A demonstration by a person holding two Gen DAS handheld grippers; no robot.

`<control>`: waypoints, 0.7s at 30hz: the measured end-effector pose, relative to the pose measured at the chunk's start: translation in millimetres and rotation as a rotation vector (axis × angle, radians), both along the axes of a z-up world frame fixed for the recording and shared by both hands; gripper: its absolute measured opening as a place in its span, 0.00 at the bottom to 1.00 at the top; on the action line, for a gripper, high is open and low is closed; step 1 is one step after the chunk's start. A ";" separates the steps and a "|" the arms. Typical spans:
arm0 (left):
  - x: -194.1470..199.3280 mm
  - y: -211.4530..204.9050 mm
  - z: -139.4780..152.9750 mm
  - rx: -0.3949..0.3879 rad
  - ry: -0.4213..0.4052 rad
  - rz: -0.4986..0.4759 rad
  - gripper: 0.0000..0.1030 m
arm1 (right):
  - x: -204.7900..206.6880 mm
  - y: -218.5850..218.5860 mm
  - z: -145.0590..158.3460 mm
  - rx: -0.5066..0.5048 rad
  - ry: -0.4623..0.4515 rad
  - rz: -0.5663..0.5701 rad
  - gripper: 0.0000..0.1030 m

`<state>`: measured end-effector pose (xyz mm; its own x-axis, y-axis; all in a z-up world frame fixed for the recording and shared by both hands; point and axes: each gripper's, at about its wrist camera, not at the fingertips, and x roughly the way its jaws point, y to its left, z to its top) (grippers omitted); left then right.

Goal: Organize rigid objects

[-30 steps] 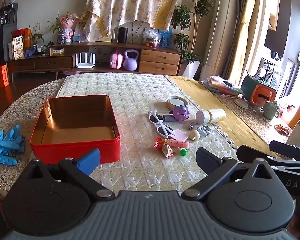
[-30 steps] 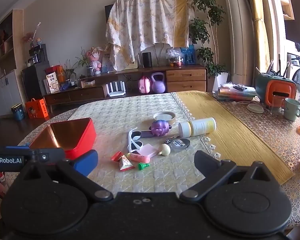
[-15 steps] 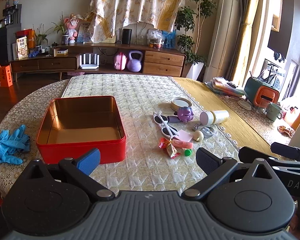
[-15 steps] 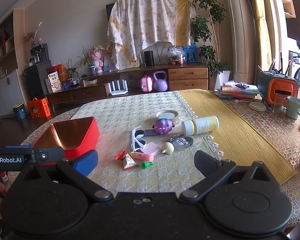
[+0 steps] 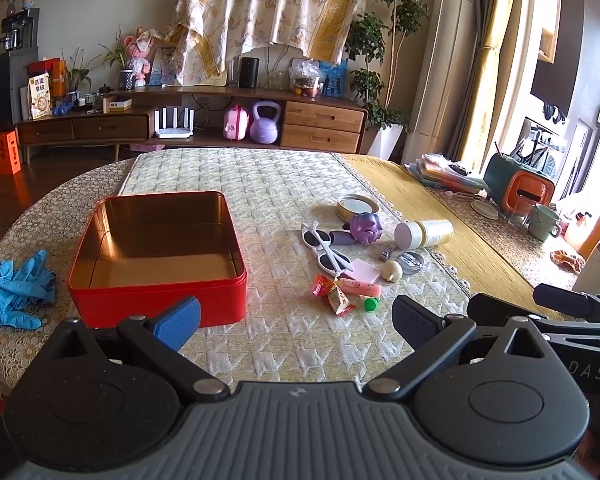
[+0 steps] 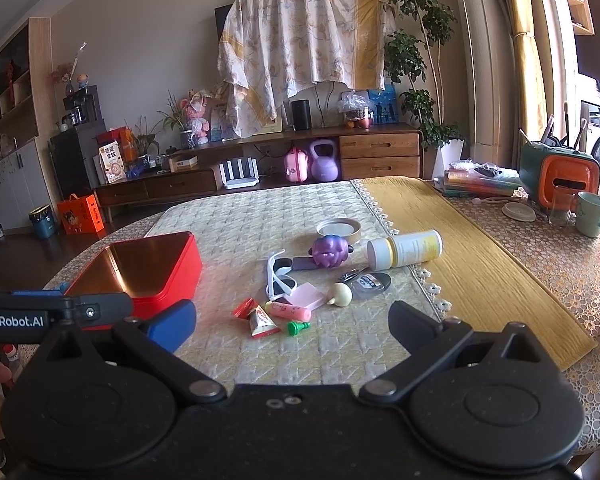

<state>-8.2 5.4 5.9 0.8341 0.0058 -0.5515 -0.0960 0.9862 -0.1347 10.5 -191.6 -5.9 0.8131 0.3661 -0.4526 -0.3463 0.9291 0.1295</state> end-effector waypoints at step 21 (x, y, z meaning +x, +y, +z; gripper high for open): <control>23.0 3.2 -10.4 -0.002 0.041 -0.016 1.00 | 4.9 -0.2 -3.9 -0.007 -0.001 -0.006 0.99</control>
<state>14.8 8.6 -4.4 0.8106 -0.0087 -0.5855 -0.0858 0.9873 -0.1334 15.4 -191.8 -9.9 0.8159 0.3577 -0.4543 -0.3404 0.9322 0.1227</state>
